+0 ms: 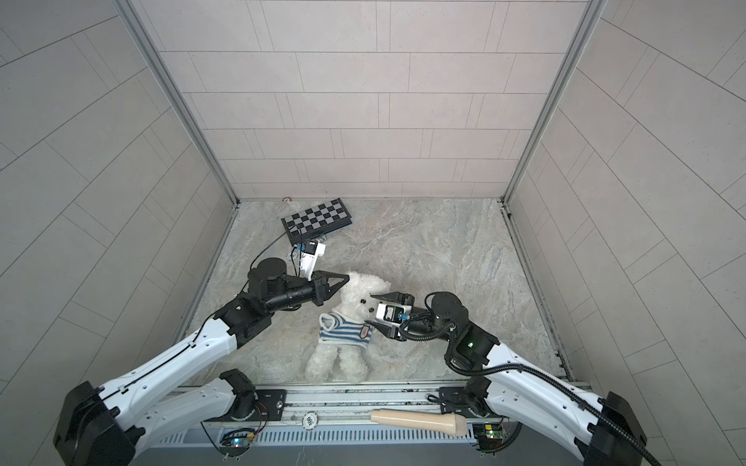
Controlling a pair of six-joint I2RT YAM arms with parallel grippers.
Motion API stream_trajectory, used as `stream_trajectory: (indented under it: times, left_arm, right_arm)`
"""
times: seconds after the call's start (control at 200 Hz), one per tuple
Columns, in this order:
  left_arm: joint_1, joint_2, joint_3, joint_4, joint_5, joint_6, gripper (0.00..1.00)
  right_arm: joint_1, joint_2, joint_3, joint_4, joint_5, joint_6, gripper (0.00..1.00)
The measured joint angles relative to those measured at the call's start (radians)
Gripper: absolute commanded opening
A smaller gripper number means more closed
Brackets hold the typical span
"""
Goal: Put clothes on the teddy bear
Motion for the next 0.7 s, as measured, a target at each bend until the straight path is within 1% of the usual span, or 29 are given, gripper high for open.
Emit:
stream_trajectory:
  times: [0.125, 0.29, 0.486, 0.701]
  left_arm:
    - [0.0, -0.017, 0.048, -0.08, -0.026, 0.072, 0.0]
    - [-0.003, -0.046, 0.074, -0.146, -0.036, 0.147, 0.0]
    - [-0.027, -0.053, 0.127, -0.24, -0.054, 0.236, 0.0]
    - [-0.109, -0.052, 0.179, -0.295, -0.074, 0.328, 0.0]
  right_arm:
    - [0.0, -0.045, 0.011, -0.059, 0.022, 0.033, 0.61]
    - [0.0, -0.019, 0.087, -0.137, 0.08, 0.095, 0.64]
    - [0.0, 0.103, 0.276, -0.238, 0.082, 0.132, 0.68]
    - [0.0, 0.257, 0.436, -0.333, 0.049, 0.11, 0.7]
